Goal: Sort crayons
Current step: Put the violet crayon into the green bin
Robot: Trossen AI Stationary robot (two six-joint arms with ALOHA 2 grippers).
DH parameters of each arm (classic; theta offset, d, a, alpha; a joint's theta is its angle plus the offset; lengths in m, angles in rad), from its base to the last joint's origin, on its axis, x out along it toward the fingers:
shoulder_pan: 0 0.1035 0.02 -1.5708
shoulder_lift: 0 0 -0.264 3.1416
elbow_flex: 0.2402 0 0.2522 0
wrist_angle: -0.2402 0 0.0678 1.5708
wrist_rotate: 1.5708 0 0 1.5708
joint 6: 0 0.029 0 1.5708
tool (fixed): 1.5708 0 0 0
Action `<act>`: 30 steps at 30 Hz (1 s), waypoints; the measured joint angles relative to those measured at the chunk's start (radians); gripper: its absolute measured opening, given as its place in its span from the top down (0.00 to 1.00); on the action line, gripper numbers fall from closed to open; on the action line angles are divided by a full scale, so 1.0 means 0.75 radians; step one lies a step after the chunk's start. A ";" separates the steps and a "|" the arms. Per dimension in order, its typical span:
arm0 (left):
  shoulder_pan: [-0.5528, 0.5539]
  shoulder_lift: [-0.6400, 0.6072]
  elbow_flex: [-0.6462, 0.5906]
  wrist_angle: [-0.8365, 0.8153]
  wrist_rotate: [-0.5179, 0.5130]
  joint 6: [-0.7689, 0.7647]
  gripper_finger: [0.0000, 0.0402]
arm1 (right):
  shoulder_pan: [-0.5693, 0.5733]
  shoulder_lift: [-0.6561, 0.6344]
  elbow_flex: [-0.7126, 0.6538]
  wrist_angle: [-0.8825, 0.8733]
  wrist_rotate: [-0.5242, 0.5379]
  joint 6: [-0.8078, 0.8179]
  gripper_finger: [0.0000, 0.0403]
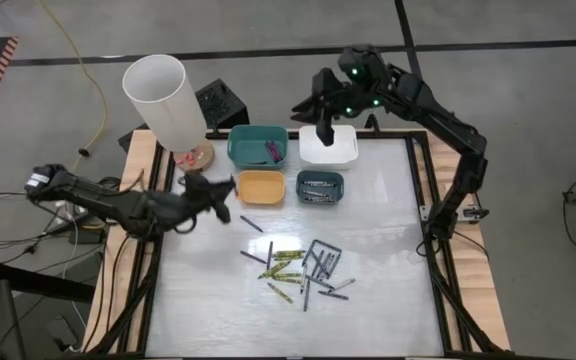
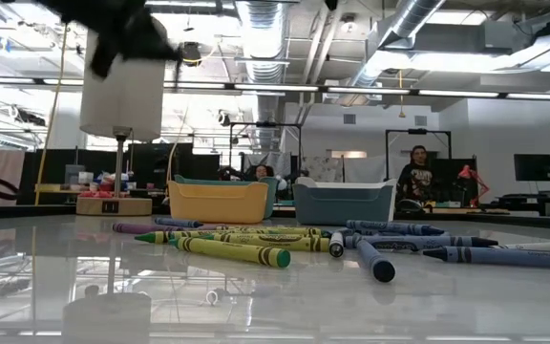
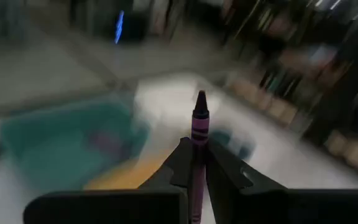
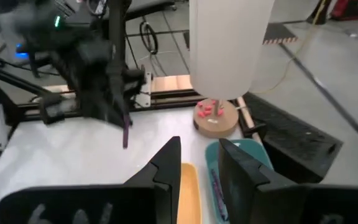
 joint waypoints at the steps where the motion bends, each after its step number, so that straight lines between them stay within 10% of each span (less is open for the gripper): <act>1: 0.037 -0.010 0.001 0.129 0.043 0.107 0.97 | -0.006 0.007 0.000 0.000 -0.017 0.003 0.75; 7: 0.237 -0.012 0.006 0.596 0.319 0.413 0.97 | 0.009 0.051 -0.001 0.014 -0.108 0.034 0.75; 21: 0.577 0.212 0.457 0.276 0.804 0.493 0.97 | 0.063 0.113 -0.002 0.084 -0.308 0.040 0.73; 30: 0.656 0.303 0.615 0.267 1.003 0.557 0.97 | 0.076 0.113 -0.002 0.177 -0.290 0.094 0.53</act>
